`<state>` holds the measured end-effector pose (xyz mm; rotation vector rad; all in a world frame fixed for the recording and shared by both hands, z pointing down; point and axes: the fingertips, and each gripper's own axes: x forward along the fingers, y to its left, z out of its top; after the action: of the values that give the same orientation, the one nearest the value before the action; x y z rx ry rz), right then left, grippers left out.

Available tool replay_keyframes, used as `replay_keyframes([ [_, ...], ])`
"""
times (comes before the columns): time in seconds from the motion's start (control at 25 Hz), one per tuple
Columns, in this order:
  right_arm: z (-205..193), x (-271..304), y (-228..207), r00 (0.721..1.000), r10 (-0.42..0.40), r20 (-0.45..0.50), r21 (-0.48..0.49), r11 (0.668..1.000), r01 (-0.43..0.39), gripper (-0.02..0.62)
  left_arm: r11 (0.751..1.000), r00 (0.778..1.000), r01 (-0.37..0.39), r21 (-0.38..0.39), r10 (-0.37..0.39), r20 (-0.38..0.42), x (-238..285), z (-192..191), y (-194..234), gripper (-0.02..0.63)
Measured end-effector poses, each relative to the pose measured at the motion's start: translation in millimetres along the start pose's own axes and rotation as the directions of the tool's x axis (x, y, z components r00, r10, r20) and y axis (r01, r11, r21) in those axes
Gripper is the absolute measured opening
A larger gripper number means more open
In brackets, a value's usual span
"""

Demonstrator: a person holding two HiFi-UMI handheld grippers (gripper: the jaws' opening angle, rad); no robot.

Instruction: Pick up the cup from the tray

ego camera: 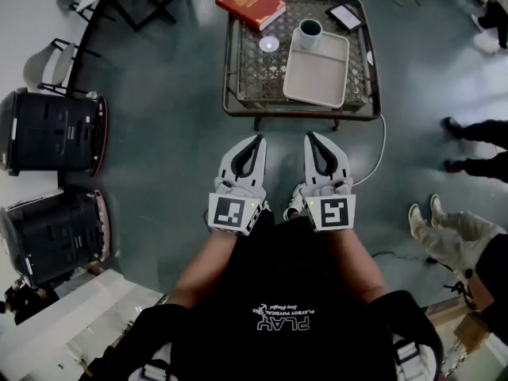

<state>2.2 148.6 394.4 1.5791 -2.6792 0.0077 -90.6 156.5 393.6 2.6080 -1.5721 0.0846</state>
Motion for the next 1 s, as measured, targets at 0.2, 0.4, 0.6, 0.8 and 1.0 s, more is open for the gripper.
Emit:
replay_keyframes([
  [0.2,0.5,4.6,4.0,1.000,-0.010,0.007,-0.022,1.000,0.010,0.009,1.000,1.000,0.008,0.022,-0.008,0.009,0.7,0.2,8.1,0.007],
  [0.4,2.2,4.7,6.2,1.000,-0.024,-0.001,-0.036,0.999,0.024,0.009,0.999,0.999,0.031,0.026,-0.032,0.024,2.3,6.4,8.6,0.008],
  [0.6,6.6,5.9,6.0,1.000,-0.029,0.005,-0.018,0.999,0.029,0.009,0.999,0.999,0.046,0.021,-0.046,0.018,4.9,5.4,7.6,0.008],
  [0.8,7.6,1.5,1.5,1.000,-0.028,-0.011,0.010,1.000,0.028,0.011,0.998,0.998,0.054,0.037,-0.055,0.012,4.9,5.9,3.1,0.008],
  [1.0,3.2,-3.5,-3.8,0.999,-0.023,-0.037,0.035,0.999,0.024,0.011,0.998,0.999,0.049,0.036,-0.049,0.018,4.7,8.3,-1.3,0.008],
])
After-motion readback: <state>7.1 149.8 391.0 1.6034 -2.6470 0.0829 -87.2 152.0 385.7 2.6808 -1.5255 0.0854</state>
